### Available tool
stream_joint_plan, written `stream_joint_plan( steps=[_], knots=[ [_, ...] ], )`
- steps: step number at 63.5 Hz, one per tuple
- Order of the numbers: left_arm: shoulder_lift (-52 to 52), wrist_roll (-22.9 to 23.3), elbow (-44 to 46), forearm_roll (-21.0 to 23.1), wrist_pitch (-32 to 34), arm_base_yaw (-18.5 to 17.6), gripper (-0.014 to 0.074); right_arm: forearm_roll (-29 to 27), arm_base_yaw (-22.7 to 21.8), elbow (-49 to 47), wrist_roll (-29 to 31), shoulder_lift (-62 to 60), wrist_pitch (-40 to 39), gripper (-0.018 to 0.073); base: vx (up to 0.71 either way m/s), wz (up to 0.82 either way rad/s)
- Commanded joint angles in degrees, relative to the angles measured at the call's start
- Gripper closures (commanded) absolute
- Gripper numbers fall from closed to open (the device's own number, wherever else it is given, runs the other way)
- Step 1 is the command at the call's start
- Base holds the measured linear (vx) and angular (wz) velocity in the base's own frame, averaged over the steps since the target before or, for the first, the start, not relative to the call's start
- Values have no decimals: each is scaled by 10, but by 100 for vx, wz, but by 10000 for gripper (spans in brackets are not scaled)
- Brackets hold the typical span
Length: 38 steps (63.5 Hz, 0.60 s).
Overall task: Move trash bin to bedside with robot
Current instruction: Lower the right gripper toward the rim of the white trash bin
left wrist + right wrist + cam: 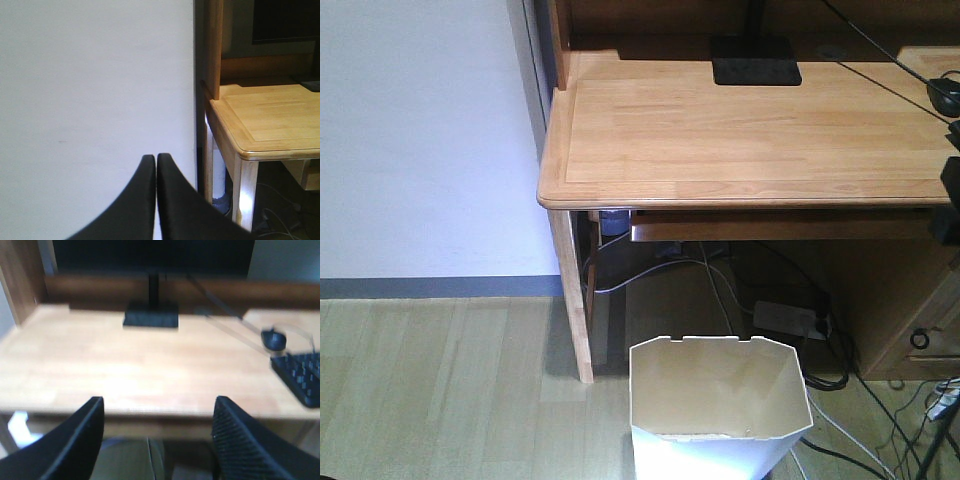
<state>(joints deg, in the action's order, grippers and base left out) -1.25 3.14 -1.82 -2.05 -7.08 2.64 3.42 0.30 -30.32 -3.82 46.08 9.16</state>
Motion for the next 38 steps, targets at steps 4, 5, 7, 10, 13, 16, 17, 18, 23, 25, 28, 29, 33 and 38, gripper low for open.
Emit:
stream_joint_plan(
  steps=[4, 5, 7, 10, 13, 16, 17, 18, 23, 25, 28, 29, 33, 38],
  knots=[
    [-3, 3, 14, 1, 42, 0, 603, -9, 0, -59, 0, 74, 20, 103, 0, 0],
    [-3, 3, 14, 1, 42, 0, 603, -13, 0, -63, 0, 83, 24, 103, 0, 0],
    [-3, 3, 14, 1, 42, 0, 603, -18, 0, -71, 0, 106, 32, 103, 0, 0],
    [-3, 3, 14, 1, 42, 0, 603, -24, 0, -81, 0, 134, 45, 103, 0, 0],
    [-3, 3, 14, 1, 42, 0, 603, -26, 0, -91, 0, 167, 57, 103, 0, 0],
    [-3, 3, 14, 1, 42, 0, 603, -26, 0, -99, 0, 190, 62, 103, 0, 0],
    [-3, 3, 14, 1, 42, 0, 603, -26, 0, -102, 0, 199, 63, 103, 0, 0],
    [-3, 3, 14, 1, 42, 0, 603, -26, 0, -104, 1, 213, 64, 103, 0, 0],
    [-3, 3, 14, 1, 42, 0, 603, -26, 0, -118, 12, 259, 72, 103, 0, 0],
    [-3, 3, 14, 1, 42, 0, 603, -26, 0, -124, 17, 282, 78, 103, 0, 0],
    [-3, 3, 14, 1, 42, 0, 603, -26, 0, -133, 20, 307, 87, 103, 0, 0],
    [-3, 3, 14, 1, 42, 0, 603, -26, 0, -136, 20, 316, 91, 103, 0, 0],
    [-3, 3, 14, 1, 42, 0, 603, -26, 0, -151, 22, 361, 100, 103, 0, 0],
    [-3, 3, 14, 1, 42, 0, 603, -29, 0, -165, 38, 410, 107, 103, 0, 0]
  ],
)
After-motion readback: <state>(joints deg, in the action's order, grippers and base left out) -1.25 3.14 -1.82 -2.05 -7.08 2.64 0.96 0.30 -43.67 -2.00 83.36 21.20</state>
